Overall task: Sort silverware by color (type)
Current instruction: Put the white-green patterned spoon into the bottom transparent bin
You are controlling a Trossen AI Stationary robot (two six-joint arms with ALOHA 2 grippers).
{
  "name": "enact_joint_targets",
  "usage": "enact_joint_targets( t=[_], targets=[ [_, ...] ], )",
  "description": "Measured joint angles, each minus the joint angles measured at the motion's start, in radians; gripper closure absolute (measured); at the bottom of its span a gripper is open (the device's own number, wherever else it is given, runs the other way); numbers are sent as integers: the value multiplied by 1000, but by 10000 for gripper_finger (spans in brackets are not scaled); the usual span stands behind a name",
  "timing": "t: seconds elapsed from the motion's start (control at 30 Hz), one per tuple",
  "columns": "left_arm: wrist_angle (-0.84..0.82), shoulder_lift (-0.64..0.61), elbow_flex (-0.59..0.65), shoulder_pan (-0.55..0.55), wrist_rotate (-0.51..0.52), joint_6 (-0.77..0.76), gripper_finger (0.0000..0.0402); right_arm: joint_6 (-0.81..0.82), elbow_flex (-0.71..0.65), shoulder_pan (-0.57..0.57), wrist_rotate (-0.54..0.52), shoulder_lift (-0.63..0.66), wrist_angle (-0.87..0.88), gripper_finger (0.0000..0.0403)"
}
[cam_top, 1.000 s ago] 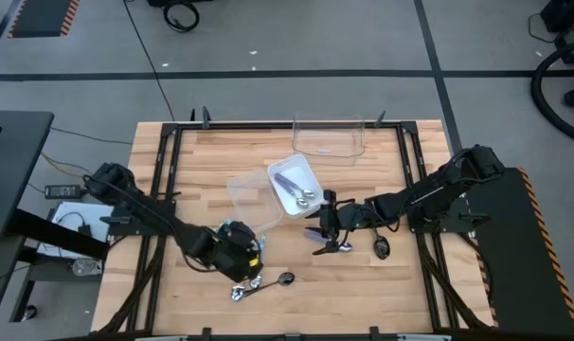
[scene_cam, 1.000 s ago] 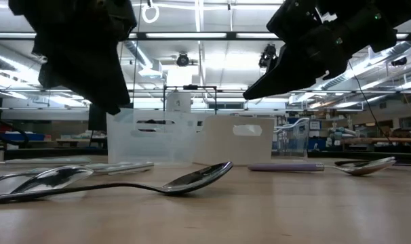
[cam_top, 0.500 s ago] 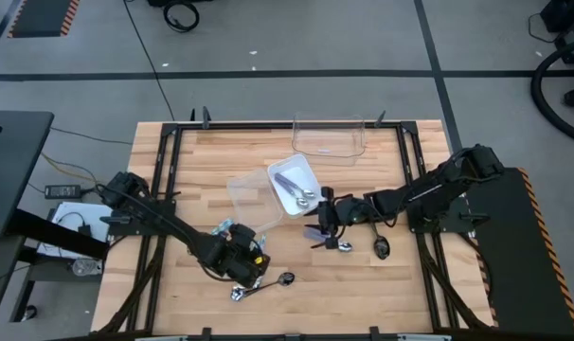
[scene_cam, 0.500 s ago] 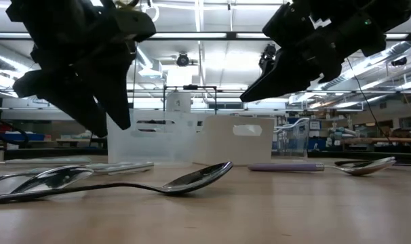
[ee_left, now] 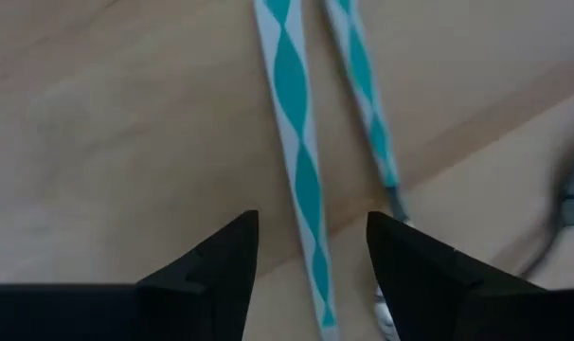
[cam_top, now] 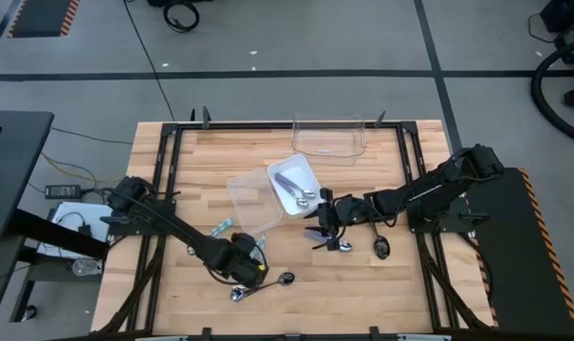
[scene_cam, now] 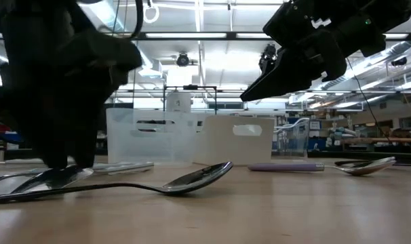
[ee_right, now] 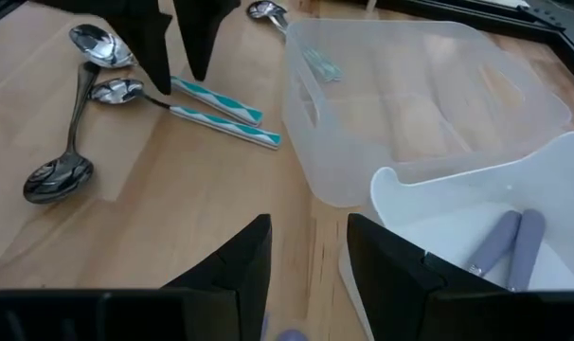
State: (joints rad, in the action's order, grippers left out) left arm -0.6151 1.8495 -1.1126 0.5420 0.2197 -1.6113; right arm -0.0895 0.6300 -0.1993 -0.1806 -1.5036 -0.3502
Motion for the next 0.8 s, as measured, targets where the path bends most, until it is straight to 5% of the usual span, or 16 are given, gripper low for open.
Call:
enact_joint_targets(
  t=[0.27,0.6,0.8],
  targets=[
    [-29,13,-3,-16,-28,51,230,0,0,0,2,0,-10,253],
    [-100,13,-2,-20,-64,112,368,0,0,0,1,0,-15,253],
    [-123,7,-1,-20,-64,165,370,7,0,0,2,0,-15,253]
  ],
)
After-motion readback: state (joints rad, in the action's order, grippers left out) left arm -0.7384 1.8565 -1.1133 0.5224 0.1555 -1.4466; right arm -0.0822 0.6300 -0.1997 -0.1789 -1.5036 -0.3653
